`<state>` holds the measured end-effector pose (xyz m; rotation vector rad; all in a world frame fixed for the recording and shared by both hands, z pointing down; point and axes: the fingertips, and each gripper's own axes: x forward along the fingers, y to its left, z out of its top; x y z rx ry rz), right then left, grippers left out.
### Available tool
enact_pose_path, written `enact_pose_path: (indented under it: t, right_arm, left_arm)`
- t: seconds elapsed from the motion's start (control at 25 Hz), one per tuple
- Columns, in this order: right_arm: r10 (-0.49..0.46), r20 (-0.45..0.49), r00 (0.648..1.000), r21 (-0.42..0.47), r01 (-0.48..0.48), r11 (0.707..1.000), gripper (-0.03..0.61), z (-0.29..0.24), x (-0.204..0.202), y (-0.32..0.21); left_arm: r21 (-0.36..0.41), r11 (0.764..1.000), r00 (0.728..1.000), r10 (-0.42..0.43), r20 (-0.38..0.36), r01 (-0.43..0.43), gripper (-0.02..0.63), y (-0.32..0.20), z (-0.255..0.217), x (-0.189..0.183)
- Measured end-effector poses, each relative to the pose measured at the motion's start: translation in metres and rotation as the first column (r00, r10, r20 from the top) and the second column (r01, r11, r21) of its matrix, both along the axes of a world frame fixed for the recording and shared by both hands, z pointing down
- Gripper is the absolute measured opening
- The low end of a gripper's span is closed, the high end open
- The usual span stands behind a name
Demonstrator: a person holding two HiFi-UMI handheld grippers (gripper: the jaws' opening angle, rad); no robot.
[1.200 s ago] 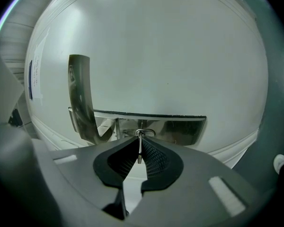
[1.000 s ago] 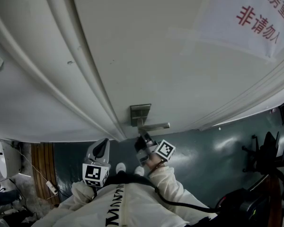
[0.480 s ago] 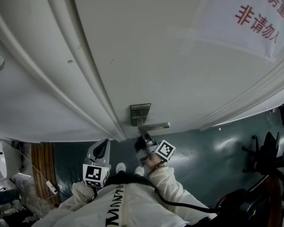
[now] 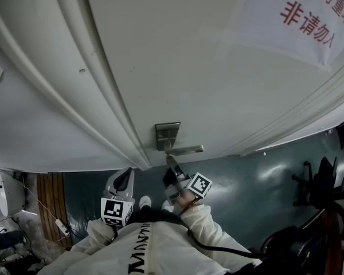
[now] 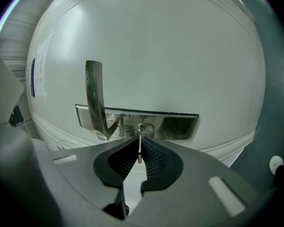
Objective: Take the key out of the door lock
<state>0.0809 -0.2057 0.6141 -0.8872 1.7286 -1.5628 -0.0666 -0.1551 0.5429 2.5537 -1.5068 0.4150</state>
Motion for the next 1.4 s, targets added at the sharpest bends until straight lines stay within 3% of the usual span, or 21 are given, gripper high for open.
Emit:
enact_pose_path:
  t: [0.48, 0.64, 0.84, 1.04, 1.4]
  right_arm:
    - [-0.002, -0.164, 0.986, 0.046, 0.010, 0.999, 0.023, -0.017, 0.013, 0.031]
    - [-0.024, -0.312, 0.950, 0.072, 0.049, 0.996, 0.023, -0.023, 0.019, 0.039]
    - [-0.042, -0.523, 0.851, 0.134, 0.131, 0.982, 0.023, -0.039, 0.022, 0.051]
    - [0.004, -0.713, 0.701, 0.198, 0.196, 0.960, 0.023, -0.063, 0.018, 0.061]
    - [0.140, -0.863, 0.486, 0.271, 0.211, 0.939, 0.023, -0.091, 0.026, 0.069]
  left_arm:
    - [0.003, 0.999, 0.999, 0.041, -0.008, -0.041, 0.000, 0.000, 0.001, 0.015]
    - [0.008, 0.999, 0.999, 0.046, -0.012, -0.046, 0.000, -0.002, -0.001, 0.019]
    - [0.024, 0.998, 0.998, 0.053, -0.013, -0.053, 0.000, -0.004, -0.003, 0.021]
    - [0.044, 0.997, 0.998, 0.060, -0.023, -0.059, 0.000, -0.006, -0.009, 0.026]
    - [0.071, 0.994, 0.996, 0.081, -0.044, -0.077, 0.000, -0.009, -0.021, 0.037]
